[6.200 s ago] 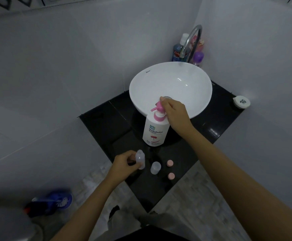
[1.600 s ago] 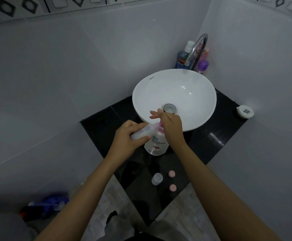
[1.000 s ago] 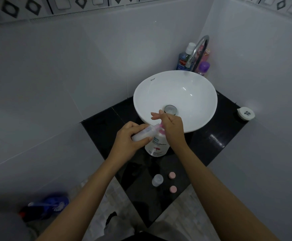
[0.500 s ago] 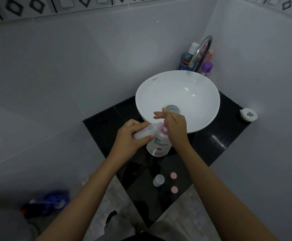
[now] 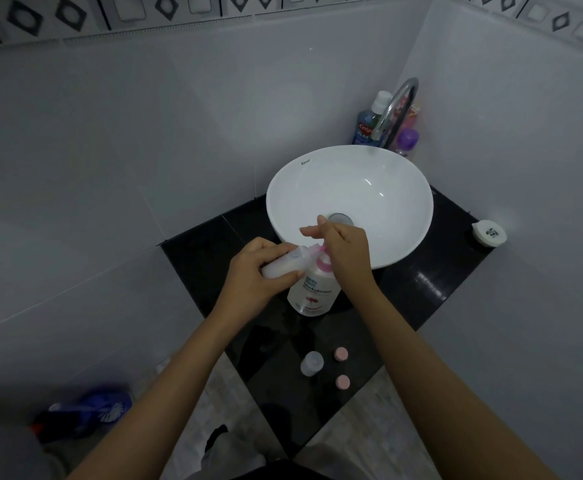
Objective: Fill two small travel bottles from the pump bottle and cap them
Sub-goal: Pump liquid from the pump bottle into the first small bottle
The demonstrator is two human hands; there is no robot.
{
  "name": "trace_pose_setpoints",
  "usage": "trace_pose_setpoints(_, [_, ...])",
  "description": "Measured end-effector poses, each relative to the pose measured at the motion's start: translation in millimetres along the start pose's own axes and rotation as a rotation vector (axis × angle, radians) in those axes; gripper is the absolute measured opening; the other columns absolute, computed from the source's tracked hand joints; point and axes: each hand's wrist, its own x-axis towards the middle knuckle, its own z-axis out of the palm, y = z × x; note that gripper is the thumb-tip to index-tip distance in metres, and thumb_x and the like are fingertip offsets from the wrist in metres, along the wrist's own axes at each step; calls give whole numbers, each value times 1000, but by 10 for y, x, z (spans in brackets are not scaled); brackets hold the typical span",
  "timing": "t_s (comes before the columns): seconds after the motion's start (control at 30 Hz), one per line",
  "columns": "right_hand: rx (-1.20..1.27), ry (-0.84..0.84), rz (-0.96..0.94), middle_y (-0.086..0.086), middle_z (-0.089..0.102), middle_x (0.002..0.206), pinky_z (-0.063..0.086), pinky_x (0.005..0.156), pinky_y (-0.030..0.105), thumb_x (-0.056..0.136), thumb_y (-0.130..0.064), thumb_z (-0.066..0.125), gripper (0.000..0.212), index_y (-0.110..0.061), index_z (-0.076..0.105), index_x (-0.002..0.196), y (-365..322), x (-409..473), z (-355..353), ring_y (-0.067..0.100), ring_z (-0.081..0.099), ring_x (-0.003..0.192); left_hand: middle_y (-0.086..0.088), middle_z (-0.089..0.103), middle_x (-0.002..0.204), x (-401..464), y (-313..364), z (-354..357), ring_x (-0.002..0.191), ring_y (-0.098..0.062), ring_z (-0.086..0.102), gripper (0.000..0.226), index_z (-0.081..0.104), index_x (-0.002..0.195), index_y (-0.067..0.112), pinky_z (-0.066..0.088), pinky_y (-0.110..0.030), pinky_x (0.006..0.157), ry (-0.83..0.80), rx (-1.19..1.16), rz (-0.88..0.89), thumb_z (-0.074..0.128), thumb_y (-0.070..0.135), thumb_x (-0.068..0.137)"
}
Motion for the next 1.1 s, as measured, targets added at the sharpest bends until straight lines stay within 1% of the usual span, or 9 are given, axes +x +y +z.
trace_pose_setpoints(0.13, [79,-46,54,-3,72,101,52,68,16,96,-23,48,34,-12,75,77,98,-22,24,-1,64,93,11,56,96,-17,-62,32,91,4,54,40,66,114,32,46,-14,74,-9,26,-16,76,30,75])
trace_pose_setpoints(0.2, [42,-29,38,-5,72,99,53,77,29,96,-24,48,35,-11,75,81,150,-33,47,7,64,98,11,55,96,-17,-87,46,90,5,53,39,66,113,32,43,-13,73,-15,60,-20,74,33,75])
trace_pose_setpoints(0.27, [12,-15,32,-6,72,94,53,80,34,96,-27,48,34,-13,76,82,170,-53,53,9,64,94,12,56,96,-21,-90,54,91,7,53,39,65,112,37,42,-11,72,-19,65,-23,72,37,74])
trace_pose_setpoints(0.4, [6,-52,65,-9,72,92,54,76,31,95,-25,51,33,-20,74,71,82,-37,6,5,66,84,21,57,97,-25,-56,43,94,12,53,39,65,112,36,45,-9,71,-9,70,-2,74,35,74])
trace_pose_setpoints(0.5, [-28,-65,45,-10,70,79,53,76,30,95,-27,52,30,-17,75,78,-7,-13,-35,-8,62,72,23,59,96,-18,-10,26,93,12,55,35,60,102,46,47,-10,69,-22,78,-5,75,34,73])
trace_pose_setpoints(0.57, [-50,-48,12,-13,69,75,50,75,21,95,-29,52,29,-16,76,84,-38,-19,-41,-10,61,71,23,60,96,-8,13,28,91,11,57,37,58,99,47,50,-9,70,-44,69,-12,77,31,72])
trace_pose_setpoints(0.67, [-7,-24,13,-7,71,82,48,75,17,94,-29,54,28,-10,75,93,-70,-40,-37,-1,65,78,20,61,99,3,28,53,92,7,58,40,59,106,40,51,-14,73,-68,61,-14,78,27,73])
trace_pose_setpoints(0.9, [64,-11,51,-1,72,84,52,76,20,91,-26,58,23,-9,73,93,-117,-81,-48,15,69,85,21,60,99,0,25,59,91,9,57,36,58,102,40,53,-17,71,-58,59,-8,77,25,74])
trace_pose_setpoints(1.1, [64,5,58,12,74,95,53,88,34,93,-23,56,28,0,72,96,-168,-96,-81,23,68,91,20,59,100,-6,23,63,92,8,58,35,58,103,38,51,-16,71,-53,49,-22,76,26,75])
